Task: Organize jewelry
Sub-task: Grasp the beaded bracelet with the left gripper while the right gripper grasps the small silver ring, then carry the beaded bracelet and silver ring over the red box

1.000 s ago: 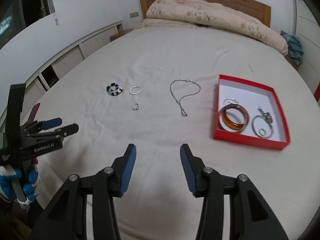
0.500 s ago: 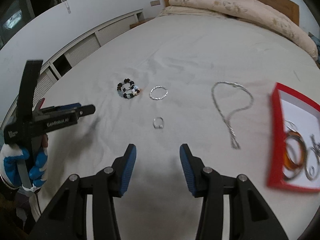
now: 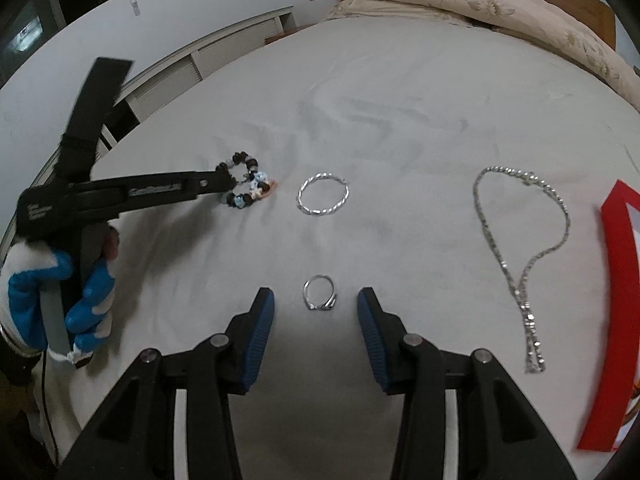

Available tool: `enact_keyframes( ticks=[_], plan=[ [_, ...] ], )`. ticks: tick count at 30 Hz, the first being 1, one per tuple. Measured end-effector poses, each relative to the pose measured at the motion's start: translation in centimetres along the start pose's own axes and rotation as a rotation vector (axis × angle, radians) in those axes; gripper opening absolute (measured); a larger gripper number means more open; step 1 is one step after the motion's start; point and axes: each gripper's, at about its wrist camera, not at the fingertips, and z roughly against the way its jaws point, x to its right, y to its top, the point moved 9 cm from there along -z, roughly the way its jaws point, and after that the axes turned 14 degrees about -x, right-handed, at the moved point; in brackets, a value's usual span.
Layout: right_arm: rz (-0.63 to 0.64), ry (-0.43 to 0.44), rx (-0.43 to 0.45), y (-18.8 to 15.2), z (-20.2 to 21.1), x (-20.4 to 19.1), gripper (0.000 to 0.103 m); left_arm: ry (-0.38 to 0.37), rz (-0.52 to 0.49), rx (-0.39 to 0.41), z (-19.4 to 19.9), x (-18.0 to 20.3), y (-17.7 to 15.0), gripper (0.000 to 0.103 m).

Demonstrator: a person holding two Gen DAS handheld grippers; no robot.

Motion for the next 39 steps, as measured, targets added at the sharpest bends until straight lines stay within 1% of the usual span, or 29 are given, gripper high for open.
enact_keyframes(
  ticks=[3, 5, 6, 7, 8, 9, 12, 18, 26, 28, 33, 39],
  plan=[
    [0.026, -0.014, 0.005, 0.2, -0.7, -0.1, 0.036, 0.010, -0.036, 0.000, -0.3, 0.6, 0.3, 0.043],
    [0.040, -0.015, 0.009, 0.2, -0.8, 0.0, 0.025, 0.014, -0.054, -0.001, -0.4, 0.8, 0.7, 0.040],
    [0.041, -0.010, 0.009, 0.4, -0.8, 0.2, 0.022, 0.014, -0.063, -0.001, -0.5, 0.9, 0.8, 0.033],
    [0.039, -0.006, 0.008, 0.4, -0.8, 0.3, 0.018, 0.006, -0.076, 0.000, -0.5, 1.2, 0.8, 0.019],
    [0.039, -0.001, 0.007, 0.4, -0.9, 0.4, 0.018, -0.007, -0.092, -0.003, -0.5, 1.6, 0.8, 0.013],
    [0.043, -0.001, 0.007, 0.3, -0.9, 0.3, 0.018, -0.003, -0.110, -0.003, -0.5, 2.0, 0.6, 0.009],
    [0.058, -0.007, 0.004, 0.4, -0.7, 0.2, 0.017, 0.033, -0.142, 0.011, -0.2, 2.5, 0.4, 0.009],
    [0.046, 0.001, 0.028, 0.2, 1.2, -0.2, 0.017, 0.031, -0.119, 0.028, 1.5, 2.5, -0.1, 0.009],
    [0.026, -0.004, 0.097, -0.8, 6.6, -0.3, 0.017, 0.033, -0.127, 0.072, 5.8, 3.4, -1.0, 0.009],
    [0.021, -0.012, 0.114, -1.3, 8.2, -0.4, 0.017, 0.035, -0.135, 0.082, 6.7, 4.3, -0.5, 0.009],
    [-0.002, -0.030, 0.157, -2.2, 11.9, 0.0, 0.017, 0.031, -0.161, 0.115, 9.9, 6.2, -1.2, 0.009],
    [-0.039, -0.049, 0.196, -4.7, 16.1, 1.2, 0.017, 0.014, -0.205, 0.152, 13.5, 9.8, -2.2, 0.009]
  ],
)
